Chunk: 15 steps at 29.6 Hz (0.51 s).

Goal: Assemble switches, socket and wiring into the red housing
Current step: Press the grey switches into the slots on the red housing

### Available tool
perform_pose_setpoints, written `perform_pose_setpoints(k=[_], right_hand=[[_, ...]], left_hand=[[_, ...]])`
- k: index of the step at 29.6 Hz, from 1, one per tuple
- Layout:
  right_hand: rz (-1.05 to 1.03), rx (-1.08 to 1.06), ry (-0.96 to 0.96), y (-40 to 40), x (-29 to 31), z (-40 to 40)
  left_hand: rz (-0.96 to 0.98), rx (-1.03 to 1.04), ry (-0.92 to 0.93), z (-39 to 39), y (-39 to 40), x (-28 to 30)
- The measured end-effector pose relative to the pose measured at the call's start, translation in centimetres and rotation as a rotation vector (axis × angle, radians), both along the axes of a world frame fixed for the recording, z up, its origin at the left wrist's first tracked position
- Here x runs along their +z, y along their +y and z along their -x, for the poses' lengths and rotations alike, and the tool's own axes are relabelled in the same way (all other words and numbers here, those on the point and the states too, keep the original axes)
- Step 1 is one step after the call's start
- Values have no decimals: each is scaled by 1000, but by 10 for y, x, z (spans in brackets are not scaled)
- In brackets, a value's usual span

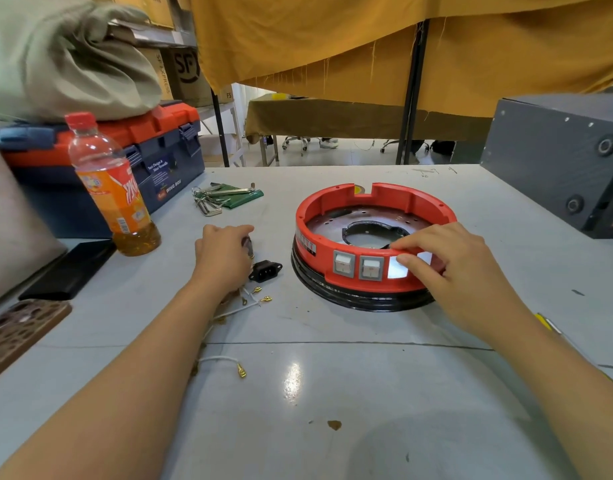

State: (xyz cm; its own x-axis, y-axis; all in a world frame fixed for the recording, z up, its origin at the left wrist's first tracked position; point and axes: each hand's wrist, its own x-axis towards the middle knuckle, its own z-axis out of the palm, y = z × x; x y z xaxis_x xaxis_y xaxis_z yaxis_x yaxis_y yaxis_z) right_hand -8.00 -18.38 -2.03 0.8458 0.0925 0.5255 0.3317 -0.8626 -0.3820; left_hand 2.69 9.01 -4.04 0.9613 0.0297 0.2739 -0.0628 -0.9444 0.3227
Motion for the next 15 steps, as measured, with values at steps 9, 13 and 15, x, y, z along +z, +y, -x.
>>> perform_pose_setpoints(k=[9,13,15], right_hand=[[-5,-17,-30,-4,2,3],[21,-54,-6,-6,1,3],[4,-60,9,-4,1,3]], left_hand=[[155,-119,-155,4,4,0],[280,-159,-248,12,-4,10],[367,-190,-261,17,-10,15]])
